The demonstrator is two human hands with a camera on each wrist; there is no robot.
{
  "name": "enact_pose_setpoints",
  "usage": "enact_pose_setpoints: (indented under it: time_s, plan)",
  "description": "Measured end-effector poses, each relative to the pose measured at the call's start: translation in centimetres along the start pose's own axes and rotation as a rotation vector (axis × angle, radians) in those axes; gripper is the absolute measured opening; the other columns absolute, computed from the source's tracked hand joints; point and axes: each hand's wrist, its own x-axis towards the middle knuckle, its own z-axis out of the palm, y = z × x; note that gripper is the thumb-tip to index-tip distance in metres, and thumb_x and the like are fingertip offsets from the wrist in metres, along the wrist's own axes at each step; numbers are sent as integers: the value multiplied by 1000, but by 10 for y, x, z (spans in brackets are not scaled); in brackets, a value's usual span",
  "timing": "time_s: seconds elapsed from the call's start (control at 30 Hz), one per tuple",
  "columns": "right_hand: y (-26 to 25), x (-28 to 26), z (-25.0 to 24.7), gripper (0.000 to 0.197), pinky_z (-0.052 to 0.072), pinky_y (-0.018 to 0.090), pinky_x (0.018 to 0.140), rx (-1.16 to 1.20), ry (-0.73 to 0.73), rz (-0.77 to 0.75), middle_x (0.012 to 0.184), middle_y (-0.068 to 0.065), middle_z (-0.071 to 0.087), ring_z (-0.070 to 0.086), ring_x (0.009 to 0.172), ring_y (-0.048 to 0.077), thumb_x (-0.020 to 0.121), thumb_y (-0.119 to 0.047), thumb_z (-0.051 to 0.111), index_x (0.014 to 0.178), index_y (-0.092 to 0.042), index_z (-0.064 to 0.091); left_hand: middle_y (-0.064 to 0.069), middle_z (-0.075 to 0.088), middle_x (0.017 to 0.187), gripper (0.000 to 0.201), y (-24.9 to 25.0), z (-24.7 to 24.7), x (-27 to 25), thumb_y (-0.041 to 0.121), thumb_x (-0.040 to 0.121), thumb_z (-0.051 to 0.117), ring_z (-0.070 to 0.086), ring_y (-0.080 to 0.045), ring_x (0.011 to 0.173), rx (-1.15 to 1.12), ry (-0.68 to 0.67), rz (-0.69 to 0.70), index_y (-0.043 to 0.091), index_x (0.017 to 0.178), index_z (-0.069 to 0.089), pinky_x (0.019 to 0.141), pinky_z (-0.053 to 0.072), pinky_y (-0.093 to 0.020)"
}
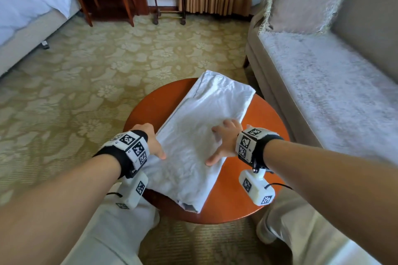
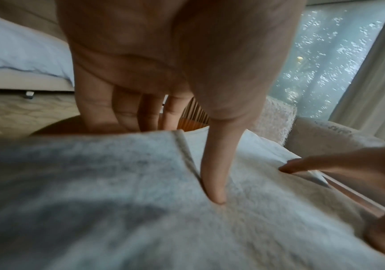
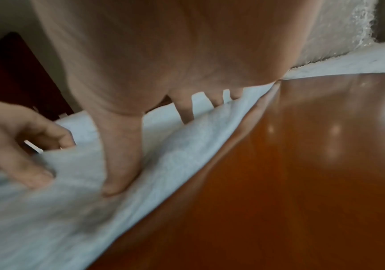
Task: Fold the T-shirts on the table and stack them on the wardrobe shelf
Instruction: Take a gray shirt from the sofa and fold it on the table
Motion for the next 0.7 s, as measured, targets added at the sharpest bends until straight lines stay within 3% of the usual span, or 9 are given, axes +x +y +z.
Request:
enact_pose_setpoints:
  time_s: [0.07, 0.13, 0.2, 0.3, 0.4, 0.47, 0.57, 0.63, 0.7]
  plan:
    - [6, -9, 11, 128, -3, 65, 113, -32, 19, 50, 160, 7, -17, -17, 146, 33, 52, -76, 73, 152, -36, 5, -10, 62, 112, 95, 0, 8, -7, 56, 51, 89, 62, -27, 93, -40, -15, -9, 4, 122, 54, 71, 54, -34]
    - [9, -18, 17, 131, -9, 61, 114, -7, 68, 119, 156, 7, -31, -24, 145, 33, 54, -73, 75, 152, -34, -4, -12, 63, 113, 91, 0, 18, -18, 53, 56, 89, 63, -28, 95, -92, -14, -24, 2, 123, 55, 76, 56, -35]
    - [9, -26, 16, 128, -8, 59, 114, 4, 128, 159, 157, 8, -28, -18, 146, 33, 59, -66, 77, 152, -32, -4, -12, 63, 115, 87, 0, 30, -28, 53, 60, 87, 62, -28, 97, -162, 2, -33, 2, 124, 55, 81, 56, -36]
    - [6, -40, 14, 114, 3, 56, 117, 31, 168, 198, 161, 8, -10, -1, 148, 32, 71, -56, 75, 153, -28, 1, -13, 61, 118, 90, 0, 46, -44, 54, 61, 86, 62, -28, 99, -287, -14, -44, 1, 125, 53, 83, 56, -37]
    - [4, -62, 21, 114, 29, 53, 111, 129, 133, 236, 154, 9, 18, 23, 141, 35, 65, -62, 76, 152, -26, 12, -14, 61, 119, 96, 0, 58, -63, 55, 55, 88, 62, -29, 101, -410, -30, -49, 1, 127, 54, 86, 56, -38]
    - [5, -78, 26, 123, 38, 52, 102, 159, 63, 239, 153, 8, 17, 25, 139, 37, 58, -70, 75, 153, -28, 8, -15, 60, 124, 102, 3, 66, -76, 52, 54, 89, 60, -30, 106, -472, -24, -50, 0, 132, 50, 88, 54, -39]
    - [7, -100, 38, 141, 30, 55, 109, 113, -7, 244, 159, 9, -6, 9, 146, 38, 50, -79, 73, 153, -30, -11, -17, 58, 127, 105, 9, 76, -94, 46, 56, 91, 60, -31, 108, -478, -19, -48, -2, 137, 44, 88, 54, -39]
    - [10, -110, 53, 142, 20, 55, 115, 4, 8, 265, 159, 11, -14, 1, 147, 37, 52, -83, 68, 152, -27, -17, -16, 63, 115, 93, 13, 82, -107, 40, 62, 90, 64, -27, 93, -458, -23, -44, -1, 133, 46, 73, 56, -33]
    - [14, -118, 69, 138, 20, 55, 116, -21, 53, 311, 159, 14, -8, 5, 146, 38, 55, -84, 64, 152, -24, -13, -13, 66, 97, 78, 15, 87, -118, 39, 65, 88, 66, -23, 76, -438, -12, -39, -1, 122, 54, 62, 57, -31]
